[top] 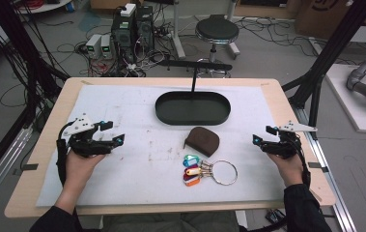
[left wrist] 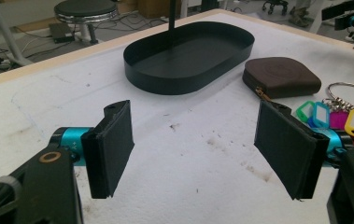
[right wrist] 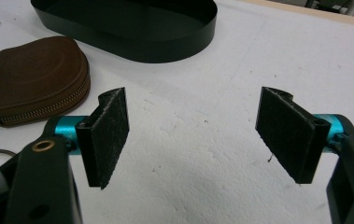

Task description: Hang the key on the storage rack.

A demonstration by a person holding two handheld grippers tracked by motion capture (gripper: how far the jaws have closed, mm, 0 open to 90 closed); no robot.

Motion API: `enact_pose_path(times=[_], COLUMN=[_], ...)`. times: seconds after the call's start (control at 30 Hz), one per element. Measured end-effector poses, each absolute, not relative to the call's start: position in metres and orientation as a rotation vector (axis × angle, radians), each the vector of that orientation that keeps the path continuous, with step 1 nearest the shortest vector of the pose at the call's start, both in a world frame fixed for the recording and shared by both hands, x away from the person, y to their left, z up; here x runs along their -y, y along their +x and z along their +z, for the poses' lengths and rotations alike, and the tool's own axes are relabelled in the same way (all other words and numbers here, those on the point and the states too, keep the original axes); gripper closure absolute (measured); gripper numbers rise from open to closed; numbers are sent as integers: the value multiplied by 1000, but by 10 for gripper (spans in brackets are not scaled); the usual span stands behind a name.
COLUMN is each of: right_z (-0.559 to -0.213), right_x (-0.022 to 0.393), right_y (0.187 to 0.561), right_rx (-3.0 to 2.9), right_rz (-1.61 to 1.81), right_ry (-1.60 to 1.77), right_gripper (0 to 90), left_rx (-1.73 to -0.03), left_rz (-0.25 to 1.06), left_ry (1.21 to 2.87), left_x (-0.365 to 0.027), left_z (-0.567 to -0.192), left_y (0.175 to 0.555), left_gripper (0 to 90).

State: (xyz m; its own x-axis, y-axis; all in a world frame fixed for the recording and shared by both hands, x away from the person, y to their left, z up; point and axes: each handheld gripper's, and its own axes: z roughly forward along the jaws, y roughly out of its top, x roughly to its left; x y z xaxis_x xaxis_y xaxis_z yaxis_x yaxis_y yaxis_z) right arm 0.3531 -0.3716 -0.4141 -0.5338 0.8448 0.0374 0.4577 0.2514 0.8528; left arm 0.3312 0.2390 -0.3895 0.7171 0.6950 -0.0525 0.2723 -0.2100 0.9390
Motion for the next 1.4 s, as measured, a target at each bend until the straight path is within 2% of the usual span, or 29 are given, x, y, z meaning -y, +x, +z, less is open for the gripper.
enact_pose_path(times=[0.47,0.53,0.7,0.77,1.1,1.4], right_z=[-415,-416,-416,-416,-417,-414], right_x=[372,373,373,373,373,359], right_y=[352,351,348,346,344,335], right_rx=[-2106,-2110,-2115,-2127,-2145,-2245], right_rz=[1199,1203,1202,1204,1212,1286], right_ry=[1180,1169,1160,1149,1129,1042], right_gripper=[269,297,304,348,369,481], left_rx=[-777,-774,-769,-773,-755,-739], left_rz=[463,463,457,454,430,424], left_ry=[1797,1801,1801,1798,1822,1839], left_x=[-235,-234,-231,-229,-218,-208], left_z=[-392,-392,-392,-393,-394,-398], left_y=[333,334,335,336,338,336], left_gripper=[279,279,279,279,281,282])
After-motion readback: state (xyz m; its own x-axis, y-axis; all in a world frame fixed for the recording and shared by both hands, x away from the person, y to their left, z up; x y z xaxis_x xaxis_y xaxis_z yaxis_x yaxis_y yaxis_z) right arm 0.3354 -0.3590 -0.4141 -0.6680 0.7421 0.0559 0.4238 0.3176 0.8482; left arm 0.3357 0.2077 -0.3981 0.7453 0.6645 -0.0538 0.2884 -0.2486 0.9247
